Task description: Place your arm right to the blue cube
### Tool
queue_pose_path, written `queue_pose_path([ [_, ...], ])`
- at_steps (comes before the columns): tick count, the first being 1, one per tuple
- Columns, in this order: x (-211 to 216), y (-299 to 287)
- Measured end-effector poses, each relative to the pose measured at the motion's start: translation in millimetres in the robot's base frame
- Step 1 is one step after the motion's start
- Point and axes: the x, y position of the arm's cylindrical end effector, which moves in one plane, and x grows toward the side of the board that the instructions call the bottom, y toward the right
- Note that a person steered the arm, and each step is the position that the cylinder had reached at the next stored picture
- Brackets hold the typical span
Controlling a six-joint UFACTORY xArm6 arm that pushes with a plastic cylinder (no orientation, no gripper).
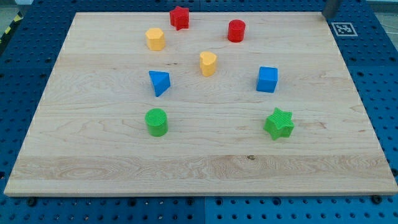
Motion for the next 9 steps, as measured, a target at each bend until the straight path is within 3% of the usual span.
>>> queue_pose_path([
  [1,45,2],
  [2,57,33],
  [3,59,26],
  [4,10,-6],
  [5,-9,-14],
  [8,116,6],
  [9,134,7],
])
